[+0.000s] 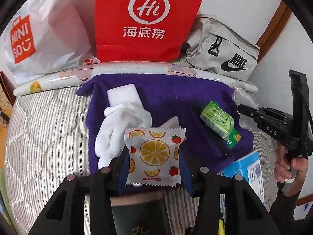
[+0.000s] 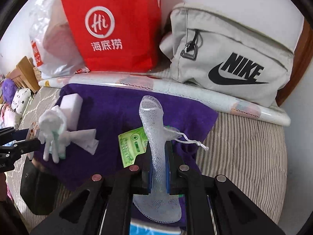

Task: Organize soft objects
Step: 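Lower the packet and mesh bag onto the purple towel and open both tools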

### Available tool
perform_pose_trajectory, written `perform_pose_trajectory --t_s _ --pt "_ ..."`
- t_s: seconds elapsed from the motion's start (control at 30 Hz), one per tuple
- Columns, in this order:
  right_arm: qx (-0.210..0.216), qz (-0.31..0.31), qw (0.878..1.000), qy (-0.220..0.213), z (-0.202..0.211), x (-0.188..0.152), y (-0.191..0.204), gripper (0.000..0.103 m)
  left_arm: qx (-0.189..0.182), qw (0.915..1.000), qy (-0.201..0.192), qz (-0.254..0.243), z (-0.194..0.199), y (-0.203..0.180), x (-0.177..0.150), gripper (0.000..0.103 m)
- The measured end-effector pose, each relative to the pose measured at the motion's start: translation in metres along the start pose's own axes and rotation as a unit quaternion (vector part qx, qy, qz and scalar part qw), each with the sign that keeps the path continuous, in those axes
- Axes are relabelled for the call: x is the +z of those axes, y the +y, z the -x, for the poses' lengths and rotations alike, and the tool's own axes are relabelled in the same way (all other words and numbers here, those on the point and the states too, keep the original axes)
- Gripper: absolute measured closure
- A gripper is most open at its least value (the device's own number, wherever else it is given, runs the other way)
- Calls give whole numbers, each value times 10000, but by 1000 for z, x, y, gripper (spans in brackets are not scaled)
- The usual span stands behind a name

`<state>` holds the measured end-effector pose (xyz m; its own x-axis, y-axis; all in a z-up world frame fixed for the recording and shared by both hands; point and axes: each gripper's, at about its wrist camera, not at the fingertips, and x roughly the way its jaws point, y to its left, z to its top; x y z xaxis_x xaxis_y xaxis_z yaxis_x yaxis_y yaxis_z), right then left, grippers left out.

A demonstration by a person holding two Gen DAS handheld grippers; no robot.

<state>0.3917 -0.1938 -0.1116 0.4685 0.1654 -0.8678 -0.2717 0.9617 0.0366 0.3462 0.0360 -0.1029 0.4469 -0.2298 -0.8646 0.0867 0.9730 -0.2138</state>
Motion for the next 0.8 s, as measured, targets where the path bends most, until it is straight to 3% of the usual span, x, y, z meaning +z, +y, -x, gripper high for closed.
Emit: perform_pose_trajectory --t_s 0.23,0.4,0.47,0.67,0.8 --pt "-52 85 9995 288 -23 4 -1 89 209 9997 117 5 -25 2 18 58" --pt "-15 122 9992 381 -34 3 1 63 300 9995 107 -49 -37 5 22 57" --pt "74 76 9992 390 -38 4 0 59 317 9994 119 -83 -40 5 25 56" --pt "367 76 9983 438 -42 7 3 42 -42 9999 110 20 -39 7 28 43" --pt "286 263 9983 440 -38 7 10 41 -218 9997 17 60 -32 7 28 38"
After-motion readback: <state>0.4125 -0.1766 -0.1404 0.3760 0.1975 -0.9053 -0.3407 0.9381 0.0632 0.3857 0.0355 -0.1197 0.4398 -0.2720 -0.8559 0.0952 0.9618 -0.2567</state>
